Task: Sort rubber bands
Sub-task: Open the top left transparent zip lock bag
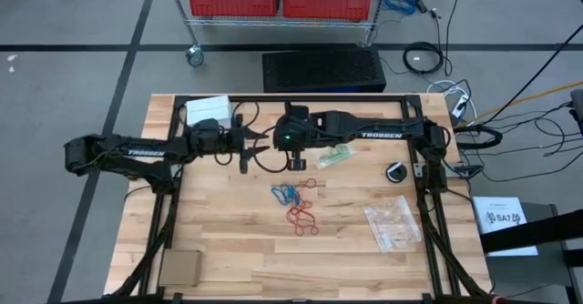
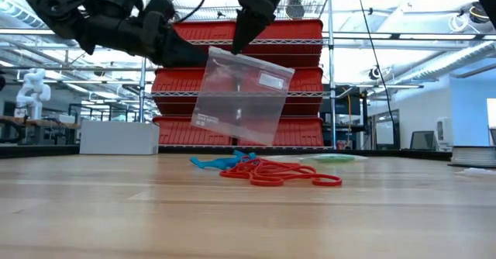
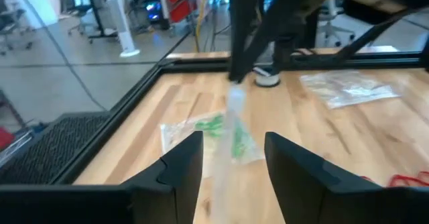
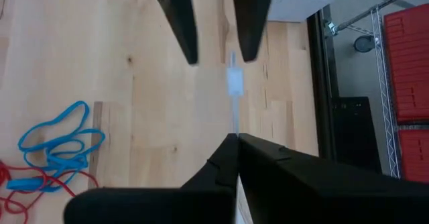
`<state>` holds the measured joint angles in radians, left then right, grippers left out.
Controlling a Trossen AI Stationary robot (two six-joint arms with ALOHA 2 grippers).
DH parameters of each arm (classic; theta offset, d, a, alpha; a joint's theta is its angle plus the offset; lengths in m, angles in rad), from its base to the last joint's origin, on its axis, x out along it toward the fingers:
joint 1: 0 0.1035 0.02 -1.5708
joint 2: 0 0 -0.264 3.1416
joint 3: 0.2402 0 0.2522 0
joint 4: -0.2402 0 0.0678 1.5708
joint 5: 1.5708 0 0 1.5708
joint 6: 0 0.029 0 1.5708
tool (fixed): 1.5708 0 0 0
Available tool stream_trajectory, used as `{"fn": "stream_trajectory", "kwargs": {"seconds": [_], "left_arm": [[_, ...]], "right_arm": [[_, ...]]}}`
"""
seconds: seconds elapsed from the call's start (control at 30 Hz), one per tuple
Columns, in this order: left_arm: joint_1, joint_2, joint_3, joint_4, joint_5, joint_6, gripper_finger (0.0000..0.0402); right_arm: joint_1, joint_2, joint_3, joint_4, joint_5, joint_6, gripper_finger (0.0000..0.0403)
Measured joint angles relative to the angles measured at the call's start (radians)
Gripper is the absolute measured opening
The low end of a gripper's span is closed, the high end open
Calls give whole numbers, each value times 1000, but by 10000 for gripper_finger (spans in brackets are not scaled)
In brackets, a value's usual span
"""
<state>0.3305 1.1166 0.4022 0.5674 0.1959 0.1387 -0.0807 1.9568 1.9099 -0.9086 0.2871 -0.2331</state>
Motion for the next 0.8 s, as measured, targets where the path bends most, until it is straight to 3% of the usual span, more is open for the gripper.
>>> {"fn": "stream_trajectory", "kwargs": {"seconds": [0.27,0.57,0.8], "left_arm": [[-13,73,43,3,-5,8,154],[-39,87,44,55,-5,50,53],[-39,86,44,54,-5,50,8]], "right_arm": [[0,0,0,-2,-1,-6,0],[0,0,0,-17,-5,-5,0],[0,0,0,-29,-5,3,0]]}}
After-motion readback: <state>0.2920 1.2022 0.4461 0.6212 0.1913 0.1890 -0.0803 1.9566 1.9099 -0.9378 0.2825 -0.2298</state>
